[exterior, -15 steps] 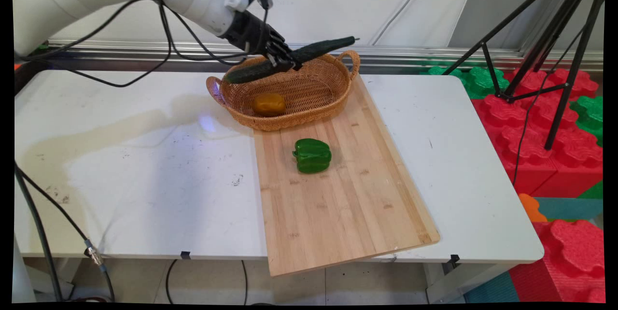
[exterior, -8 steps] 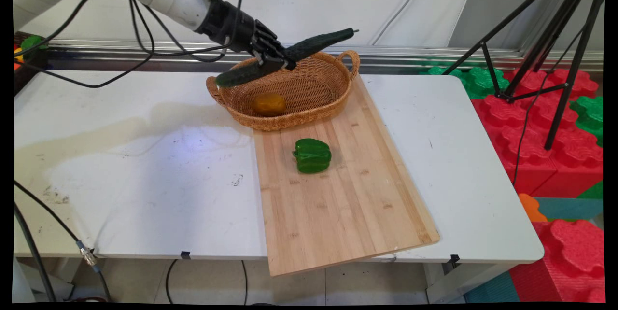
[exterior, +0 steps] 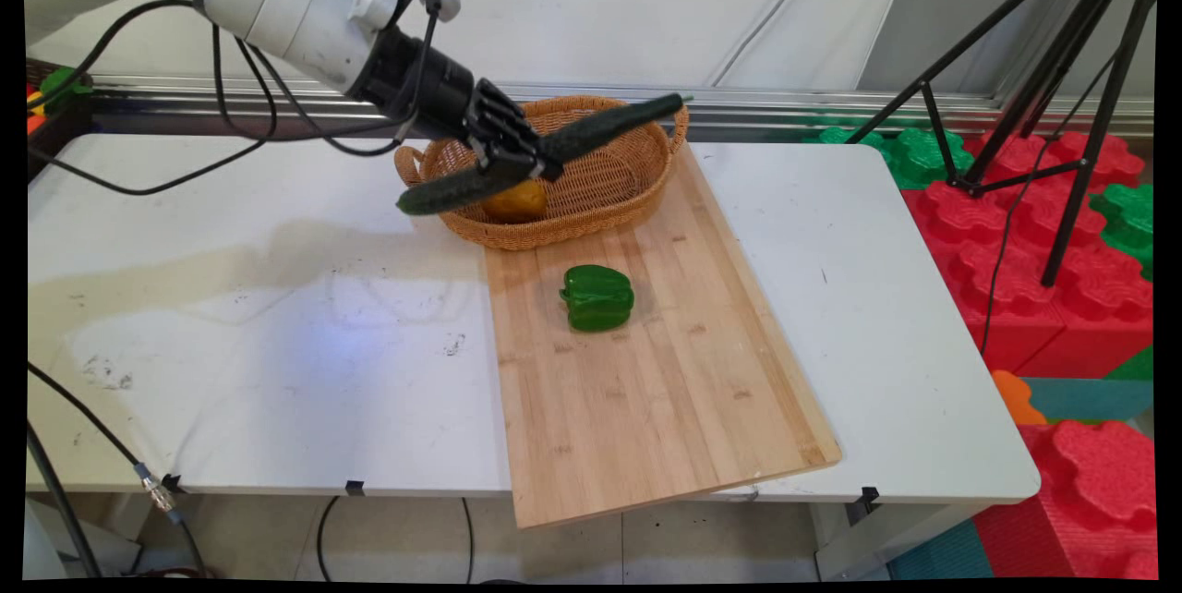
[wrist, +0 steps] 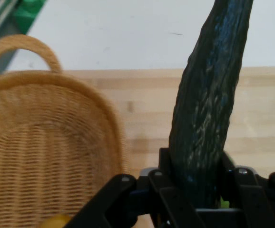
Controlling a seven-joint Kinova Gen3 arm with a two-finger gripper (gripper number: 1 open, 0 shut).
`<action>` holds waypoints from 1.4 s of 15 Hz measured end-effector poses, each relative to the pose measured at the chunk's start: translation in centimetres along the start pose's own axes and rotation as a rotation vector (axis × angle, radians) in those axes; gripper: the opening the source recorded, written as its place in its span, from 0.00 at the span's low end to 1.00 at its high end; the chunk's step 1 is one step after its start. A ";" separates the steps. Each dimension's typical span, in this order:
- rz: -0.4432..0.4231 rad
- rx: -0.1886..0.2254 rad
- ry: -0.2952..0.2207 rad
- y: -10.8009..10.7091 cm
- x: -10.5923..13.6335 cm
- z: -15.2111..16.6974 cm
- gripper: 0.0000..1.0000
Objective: Place the picked object on the cutting board
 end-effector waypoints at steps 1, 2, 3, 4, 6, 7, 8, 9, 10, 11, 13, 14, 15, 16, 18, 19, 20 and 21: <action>0.001 -0.009 -0.003 0.4 -0.1 0.2 0.00; 0.003 -0.021 -0.010 1.0 -0.3 0.5 0.00; 0.005 -0.030 -0.015 1.5 -0.5 0.8 0.00; 0.008 -0.044 -0.025 2.2 -0.7 1.4 0.00; 0.012 -0.067 -0.039 3.4 -0.9 2.5 0.00; 0.013 -0.073 -0.045 3.8 -0.9 2.9 0.00; 0.013 -0.081 -0.052 4.3 -1.0 3.5 0.00; 0.010 -0.089 -0.061 5.0 -1.1 4.3 0.00; 0.007 -0.096 -0.071 5.6 -1.1 5.1 0.00; 0.004 -0.102 -0.079 6.1 -1.1 5.8 0.00; -0.004 -0.115 -0.098 7.2 -1.1 7.5 0.00; -0.007 -0.120 -0.106 7.7 -1.0 8.2 0.00; -0.006 -0.126 -0.116 8.1 -0.9 9.1 0.00; -0.006 -0.129 -0.127 8.5 -0.9 10.1 0.00; -0.007 -0.131 -0.144 8.9 -0.8 11.3 0.00; -0.010 -0.130 -0.154 9.0 -0.7 12.2 0.00; -0.012 -0.129 -0.161 9.1 -0.7 12.7 0.00; -0.014 -0.127 -0.169 9.2 -0.6 13.4 0.00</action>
